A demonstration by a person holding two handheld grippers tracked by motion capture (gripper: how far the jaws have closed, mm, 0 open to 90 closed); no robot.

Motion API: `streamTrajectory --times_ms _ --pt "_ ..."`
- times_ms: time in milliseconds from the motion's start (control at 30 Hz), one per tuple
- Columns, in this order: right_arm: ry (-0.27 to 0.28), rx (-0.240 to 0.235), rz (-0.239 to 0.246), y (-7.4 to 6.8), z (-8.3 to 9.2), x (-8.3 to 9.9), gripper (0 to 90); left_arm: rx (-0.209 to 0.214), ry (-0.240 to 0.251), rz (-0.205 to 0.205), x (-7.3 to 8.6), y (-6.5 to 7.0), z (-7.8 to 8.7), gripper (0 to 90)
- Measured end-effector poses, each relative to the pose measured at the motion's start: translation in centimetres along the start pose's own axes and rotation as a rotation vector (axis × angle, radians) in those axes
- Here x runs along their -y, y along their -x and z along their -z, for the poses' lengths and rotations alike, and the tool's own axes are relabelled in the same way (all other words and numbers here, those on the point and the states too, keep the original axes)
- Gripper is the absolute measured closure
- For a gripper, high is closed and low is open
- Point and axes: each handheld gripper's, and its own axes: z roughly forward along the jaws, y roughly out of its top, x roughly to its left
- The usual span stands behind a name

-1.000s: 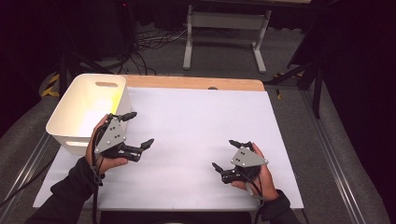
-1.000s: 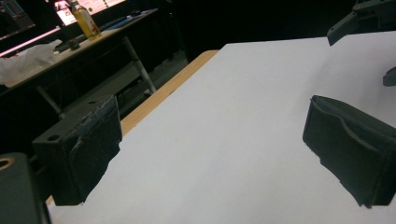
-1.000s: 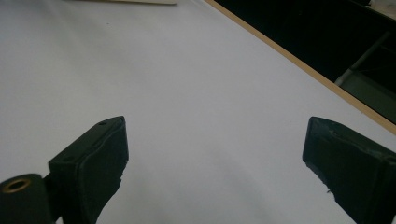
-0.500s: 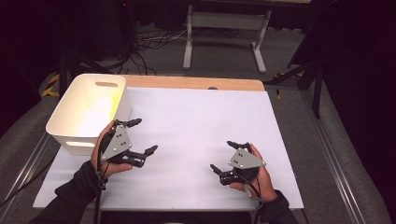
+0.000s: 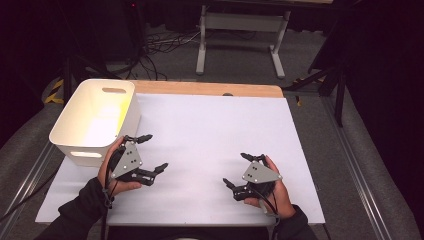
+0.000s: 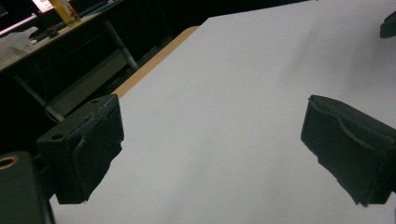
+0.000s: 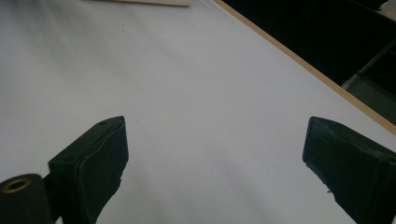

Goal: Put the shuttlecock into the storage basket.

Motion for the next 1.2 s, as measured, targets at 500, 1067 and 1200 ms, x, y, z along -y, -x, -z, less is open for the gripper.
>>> streamTrajectory --times_ms 500,1067,1200 --pt "-0.001 0.008 -0.006 -0.4 -0.3 0.2 7.4 0.017 -0.043 0.04 2.5 0.3 0.3 7.4" --pt "0.001 -0.005 -0.022 -0.7 -0.6 0.3 7.4 0.018 -0.092 0.075 5.0 0.6 1.5 7.6" --pt "0.004 -0.002 -0.025 -0.6 -0.6 0.4 7.4 0.018 -0.092 0.099 5.7 0.5 2.0 7.4"
